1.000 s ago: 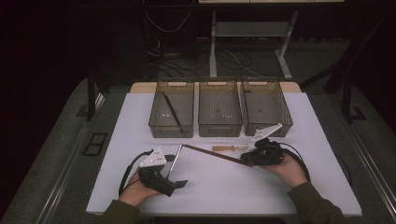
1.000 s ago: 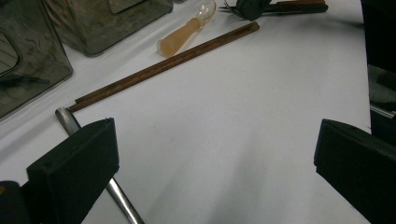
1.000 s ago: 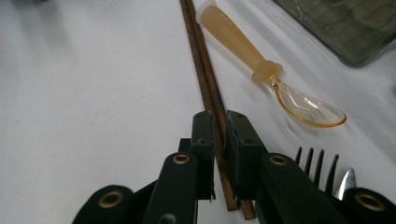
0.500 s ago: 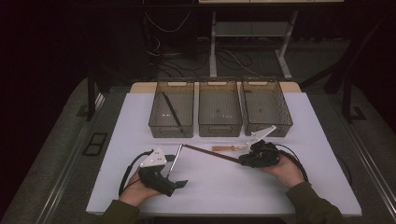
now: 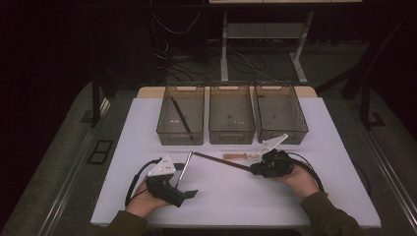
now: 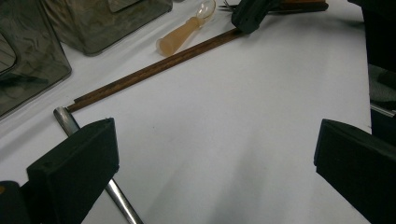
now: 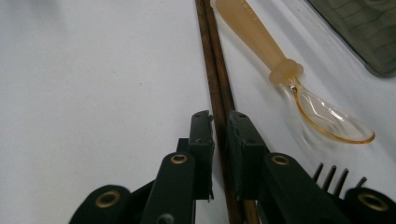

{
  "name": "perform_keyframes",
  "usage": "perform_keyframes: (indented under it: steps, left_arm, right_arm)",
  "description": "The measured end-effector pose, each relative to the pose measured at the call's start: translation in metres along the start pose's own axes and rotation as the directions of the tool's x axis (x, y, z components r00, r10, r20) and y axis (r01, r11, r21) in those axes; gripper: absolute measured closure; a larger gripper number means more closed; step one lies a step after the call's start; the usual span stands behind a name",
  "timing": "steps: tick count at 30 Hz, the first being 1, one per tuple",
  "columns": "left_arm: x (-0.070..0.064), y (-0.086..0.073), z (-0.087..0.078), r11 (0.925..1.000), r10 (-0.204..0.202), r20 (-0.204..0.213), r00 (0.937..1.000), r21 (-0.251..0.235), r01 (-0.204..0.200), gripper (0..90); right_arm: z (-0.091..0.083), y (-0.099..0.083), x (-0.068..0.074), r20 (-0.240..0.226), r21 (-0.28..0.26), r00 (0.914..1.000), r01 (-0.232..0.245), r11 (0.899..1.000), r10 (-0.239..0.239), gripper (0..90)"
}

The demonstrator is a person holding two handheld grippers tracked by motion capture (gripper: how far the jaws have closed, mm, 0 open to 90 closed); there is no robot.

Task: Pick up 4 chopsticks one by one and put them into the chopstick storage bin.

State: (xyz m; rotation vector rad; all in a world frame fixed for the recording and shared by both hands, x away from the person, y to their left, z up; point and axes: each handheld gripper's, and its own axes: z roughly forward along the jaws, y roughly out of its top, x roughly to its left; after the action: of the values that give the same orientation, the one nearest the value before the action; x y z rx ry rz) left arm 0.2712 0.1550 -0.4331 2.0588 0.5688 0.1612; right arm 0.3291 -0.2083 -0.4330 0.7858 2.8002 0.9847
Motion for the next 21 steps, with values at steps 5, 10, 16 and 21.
perform_keyframes:
  steps: [5,10,16,21]
  left_arm:
    - [0.0000,0.0000,-0.0001,1.0000,0.000,0.000,1.0000,-0.001,0.000,0.0]
    - [0.0000,0.0000,-0.0002,1.0000,0.000,0.000,1.0000,-0.001,0.000,0.0]
    - [0.0000,0.0000,-0.0001,1.0000,0.000,0.001,1.0000,0.000,0.000,0.0]
    - [-0.0002,0.0000,-0.0002,1.0000,-0.002,0.000,1.0000,-0.005,0.002,0.0]
  right_arm:
    - [0.0006,0.0006,0.0014,-0.009,0.004,0.9997,0.023,1.000,-0.023,80.5]
    - [0.0006,0.0005,0.0002,0.009,0.004,0.9995,0.029,1.000,-0.029,80.0]
    - [0.0028,0.0005,0.0040,-0.028,0.024,0.9993,0.026,0.999,-0.025,81.3]
    - [0.0012,0.0020,0.0051,-0.011,0.010,0.9990,0.044,0.999,-0.044,81.3]
